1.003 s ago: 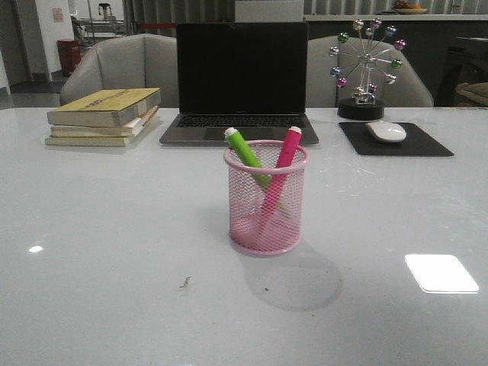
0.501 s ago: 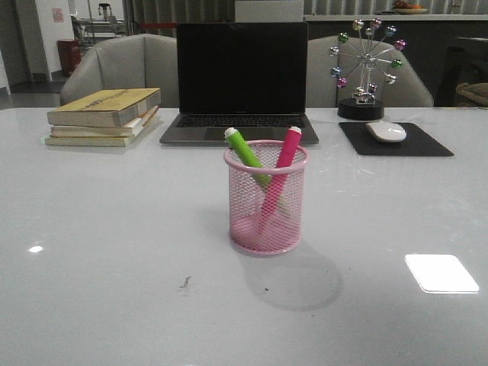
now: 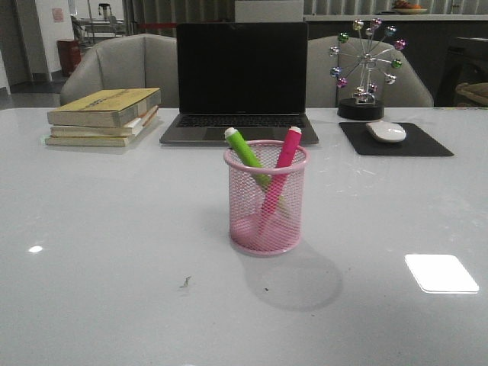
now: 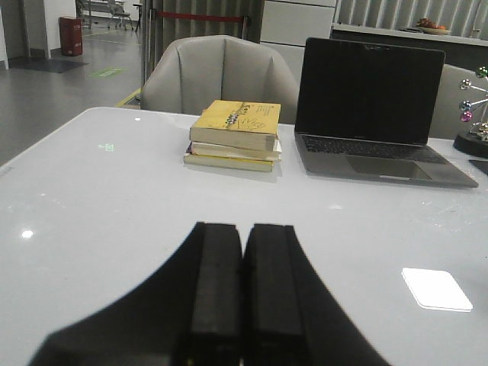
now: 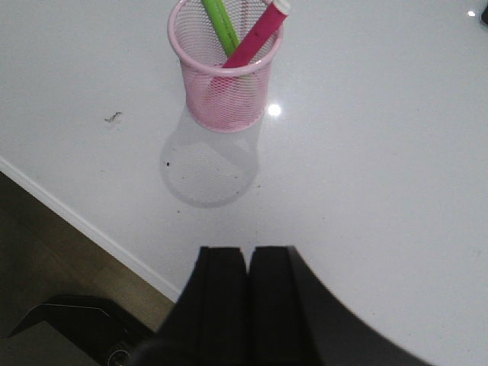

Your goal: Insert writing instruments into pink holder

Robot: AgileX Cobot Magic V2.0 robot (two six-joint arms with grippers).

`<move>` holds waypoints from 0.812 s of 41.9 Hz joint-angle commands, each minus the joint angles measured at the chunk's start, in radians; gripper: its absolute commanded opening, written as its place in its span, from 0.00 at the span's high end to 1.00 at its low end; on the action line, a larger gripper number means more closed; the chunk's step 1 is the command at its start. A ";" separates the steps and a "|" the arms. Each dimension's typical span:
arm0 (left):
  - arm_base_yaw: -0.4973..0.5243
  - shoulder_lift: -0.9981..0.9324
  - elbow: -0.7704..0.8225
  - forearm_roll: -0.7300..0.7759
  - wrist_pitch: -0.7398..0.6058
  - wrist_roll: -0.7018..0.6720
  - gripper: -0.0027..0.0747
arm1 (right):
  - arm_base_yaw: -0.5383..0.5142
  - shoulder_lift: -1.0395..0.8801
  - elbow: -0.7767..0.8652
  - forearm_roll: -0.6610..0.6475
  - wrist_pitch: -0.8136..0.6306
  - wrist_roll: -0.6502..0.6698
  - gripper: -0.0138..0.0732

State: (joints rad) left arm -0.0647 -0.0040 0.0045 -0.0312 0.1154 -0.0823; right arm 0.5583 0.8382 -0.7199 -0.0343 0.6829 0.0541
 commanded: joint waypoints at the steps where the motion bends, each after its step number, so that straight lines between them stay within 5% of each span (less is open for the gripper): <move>1: 0.001 -0.018 0.005 0.001 -0.076 -0.002 0.85 | -0.002 -0.011 -0.028 -0.008 -0.057 -0.004 0.78; 10: 0.001 -0.018 0.005 0.001 -0.148 0.106 0.85 | -0.002 -0.011 -0.028 -0.008 -0.057 -0.004 0.78; 34: 0.001 -0.018 0.005 -0.001 -0.169 0.109 0.85 | -0.002 -0.011 -0.028 -0.008 -0.057 -0.004 0.78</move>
State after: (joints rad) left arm -0.0647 -0.0040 0.0045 -0.0253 0.0399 0.0256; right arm 0.5583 0.8382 -0.7199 -0.0343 0.6829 0.0541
